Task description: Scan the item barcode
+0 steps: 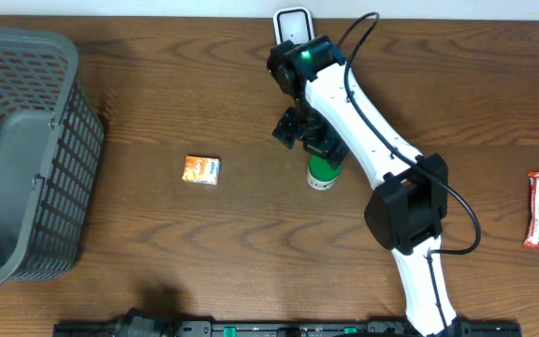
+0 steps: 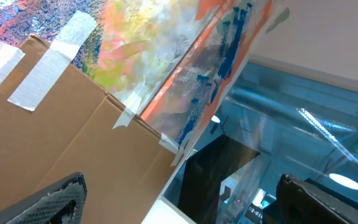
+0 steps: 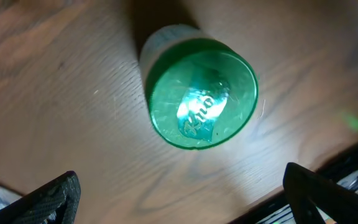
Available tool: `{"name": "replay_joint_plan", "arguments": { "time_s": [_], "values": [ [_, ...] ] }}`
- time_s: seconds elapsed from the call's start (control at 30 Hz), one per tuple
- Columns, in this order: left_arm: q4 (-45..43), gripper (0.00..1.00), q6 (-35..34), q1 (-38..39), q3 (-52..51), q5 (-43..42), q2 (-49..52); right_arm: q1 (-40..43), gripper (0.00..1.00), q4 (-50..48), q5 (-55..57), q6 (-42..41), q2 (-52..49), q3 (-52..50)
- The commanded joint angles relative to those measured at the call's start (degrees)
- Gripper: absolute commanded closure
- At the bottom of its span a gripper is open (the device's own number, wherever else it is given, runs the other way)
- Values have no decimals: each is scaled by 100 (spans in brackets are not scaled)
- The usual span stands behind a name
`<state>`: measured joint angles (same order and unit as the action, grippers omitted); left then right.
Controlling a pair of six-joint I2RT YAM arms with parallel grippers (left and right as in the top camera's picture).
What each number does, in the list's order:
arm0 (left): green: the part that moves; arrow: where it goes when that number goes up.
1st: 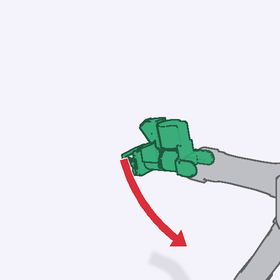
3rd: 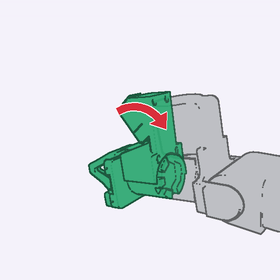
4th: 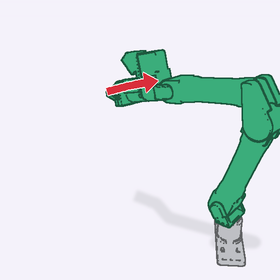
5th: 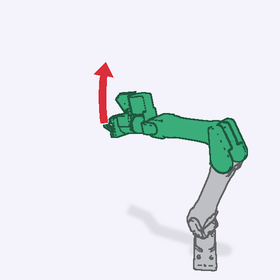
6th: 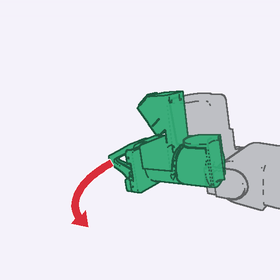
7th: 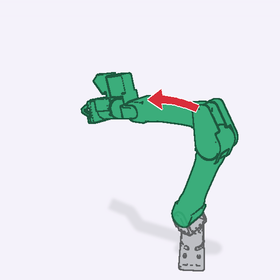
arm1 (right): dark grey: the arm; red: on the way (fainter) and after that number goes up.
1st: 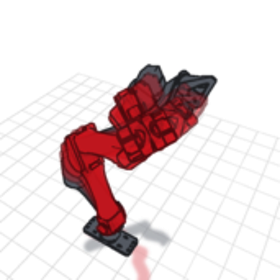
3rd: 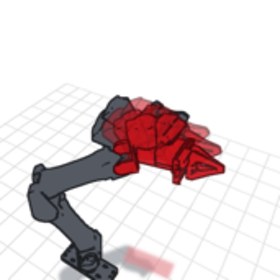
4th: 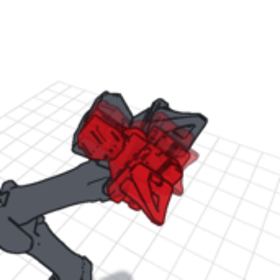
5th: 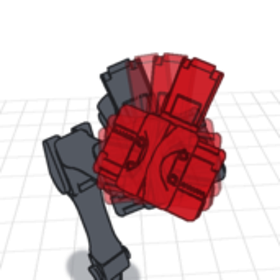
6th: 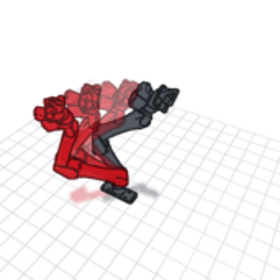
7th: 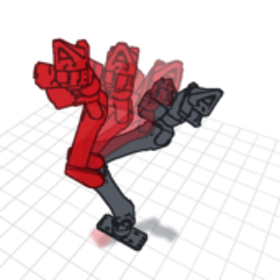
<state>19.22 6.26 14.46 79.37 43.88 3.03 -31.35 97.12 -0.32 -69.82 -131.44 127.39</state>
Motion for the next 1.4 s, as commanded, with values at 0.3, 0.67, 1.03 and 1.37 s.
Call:
{"name": "replay_joint_plan", "arguments": {
  "time_s": [0.3,0.67,1.03,1.37],
  "values": [
    [-24,2,101,-2,-2,35,-44,59,1,-616,44,-1279,70,-960],
    [-24,2,101,-2,-2,35,-44,170,1,-1611,42,-680,70,-1834],
    [-24,2,101,-2,-2,37,-44,295,10,-2367,319,173,70,-2256],
    [-24,2,101,-2,-2,35,-44,278,20,-3005,136,2149,70,-2256]
  ]
}}
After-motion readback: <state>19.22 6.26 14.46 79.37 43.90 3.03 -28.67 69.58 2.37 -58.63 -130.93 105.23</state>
